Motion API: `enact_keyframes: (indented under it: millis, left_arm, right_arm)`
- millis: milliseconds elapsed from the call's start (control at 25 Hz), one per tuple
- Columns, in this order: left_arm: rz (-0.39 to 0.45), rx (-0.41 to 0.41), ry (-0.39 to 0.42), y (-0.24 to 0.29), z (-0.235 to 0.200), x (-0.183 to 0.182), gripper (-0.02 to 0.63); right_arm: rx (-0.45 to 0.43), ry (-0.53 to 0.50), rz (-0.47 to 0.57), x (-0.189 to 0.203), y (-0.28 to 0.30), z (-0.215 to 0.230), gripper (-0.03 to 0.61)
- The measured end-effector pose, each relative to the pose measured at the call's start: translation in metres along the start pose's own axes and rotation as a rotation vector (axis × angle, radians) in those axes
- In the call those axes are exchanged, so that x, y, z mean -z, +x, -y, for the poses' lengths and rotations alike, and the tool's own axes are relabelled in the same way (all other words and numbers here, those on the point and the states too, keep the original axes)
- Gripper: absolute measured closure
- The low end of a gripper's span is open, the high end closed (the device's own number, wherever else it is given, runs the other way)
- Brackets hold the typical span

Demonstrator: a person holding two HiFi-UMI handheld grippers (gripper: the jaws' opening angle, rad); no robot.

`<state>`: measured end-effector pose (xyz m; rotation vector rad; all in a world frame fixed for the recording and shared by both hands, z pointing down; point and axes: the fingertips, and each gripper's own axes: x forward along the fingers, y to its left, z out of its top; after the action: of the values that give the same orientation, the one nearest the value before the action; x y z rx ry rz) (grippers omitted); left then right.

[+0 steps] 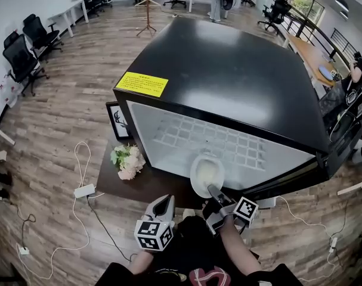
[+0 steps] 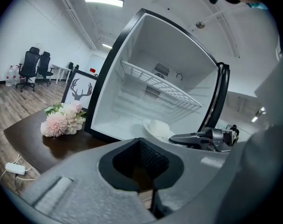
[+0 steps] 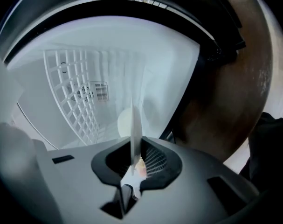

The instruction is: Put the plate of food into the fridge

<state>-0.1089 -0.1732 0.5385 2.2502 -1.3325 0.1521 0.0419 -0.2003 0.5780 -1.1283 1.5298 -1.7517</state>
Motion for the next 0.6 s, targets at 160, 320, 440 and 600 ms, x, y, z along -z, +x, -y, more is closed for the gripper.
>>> enact_keyframes:
  millis: [160,320,440,600]
  left_arm:
    - [-0.004,-0.014,0.000,0.007,-0.003,-0.003,0.606]
    - [-0.007,-0.029,0.011,0.012,-0.006,-0.004,0.606]
    - [-0.009,-0.048,0.007,0.017,-0.010,-0.004,0.606]
    - [-0.008,-0.061,0.006,0.023,-0.013,-0.008,0.606]
  right_arm:
    - [0.000,0.030,0.000,-0.006,0.014,0.000,0.532]
    - [0.004,0.031,-0.002,-0.012,0.023,0.003,0.532]
    - [0.013,0.037,0.008,-0.021,0.028,0.008,0.532]
    - [0.028,0.034,0.010,-0.023,0.036,0.007,0.531]
